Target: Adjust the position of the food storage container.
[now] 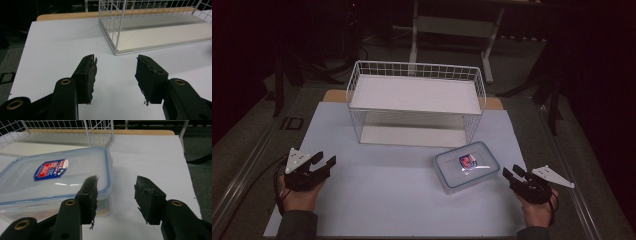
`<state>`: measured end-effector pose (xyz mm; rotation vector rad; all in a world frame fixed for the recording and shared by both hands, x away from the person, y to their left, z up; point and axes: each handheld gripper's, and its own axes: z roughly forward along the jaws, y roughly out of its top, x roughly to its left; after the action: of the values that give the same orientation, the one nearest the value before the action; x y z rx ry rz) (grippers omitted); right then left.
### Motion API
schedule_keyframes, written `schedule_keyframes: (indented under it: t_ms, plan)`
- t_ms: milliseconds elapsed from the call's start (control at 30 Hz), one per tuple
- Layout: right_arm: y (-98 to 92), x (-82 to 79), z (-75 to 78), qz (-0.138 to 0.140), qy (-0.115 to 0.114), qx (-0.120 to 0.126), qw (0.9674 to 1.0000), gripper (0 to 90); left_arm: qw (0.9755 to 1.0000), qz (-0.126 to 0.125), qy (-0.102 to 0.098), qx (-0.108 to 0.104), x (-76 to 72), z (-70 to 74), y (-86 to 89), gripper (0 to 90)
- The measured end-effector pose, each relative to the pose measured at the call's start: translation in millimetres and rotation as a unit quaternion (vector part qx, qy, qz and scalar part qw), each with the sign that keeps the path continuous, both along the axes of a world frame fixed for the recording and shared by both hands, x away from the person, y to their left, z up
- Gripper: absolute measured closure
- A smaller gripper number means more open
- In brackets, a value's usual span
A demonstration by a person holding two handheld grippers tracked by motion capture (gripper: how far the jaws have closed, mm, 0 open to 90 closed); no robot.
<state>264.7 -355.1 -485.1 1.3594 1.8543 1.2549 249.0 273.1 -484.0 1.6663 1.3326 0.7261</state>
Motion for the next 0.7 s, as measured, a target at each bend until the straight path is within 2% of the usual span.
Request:
schedule_keyframes:
  t_ms: [233, 333, 400, 533, 567, 600, 700]
  plan:
    - [-2.1, 0.3, 0.8, -0.003, -0.001, 0.008, 1.0, 56.1, 0.9999, 0.007, -0.009, 0.0, -1.7, 1.2, 0.4, 48.8]
    - [-0.8, 2.8, 4.0, -0.006, -0.007, 0.012, 0.9999, 63.0, 0.9999, 0.012, -0.007, 0.003, -0.6, -0.6, 1.0, 48.8]
    - [0.6, 8.5, 6.3, -0.008, -0.002, 0.004, 1.0, 70.3, 0.9998, 0.011, -0.004, 0.013, 0.7, -2.0, 0.3, 48.7]
    - [2.4, 22.3, 6.8, -0.009, 0.01, -0.003, 0.9999, 88.4, 0.9998, 0.008, -0.001, 0.017, 2.3, -3.6, -0.4, 48.3]
    - [2.4, 22.3, 6.8, -0.009, 0.01, -0.003, 0.9999, 88.4, 0.9998, 0.008, -0.001, 0.017, 2.3, -3.6, -0.4, 48.3]
    - [5.8, 34.1, 6.0, -0.007, 0.019, -0.014, 0.9997, 89.8, 0.9999, 0.009, -0.004, 0.013, 1.5, -3.4, 0.4, 48.3]
    - [9.1, 44.0, 5.2, -0.004, 0.032, -0.023, 0.9992, 89.9, 0.9999, 0.013, -0.004, 0.01, -0.6, -2.8, 2.7, 48.3]
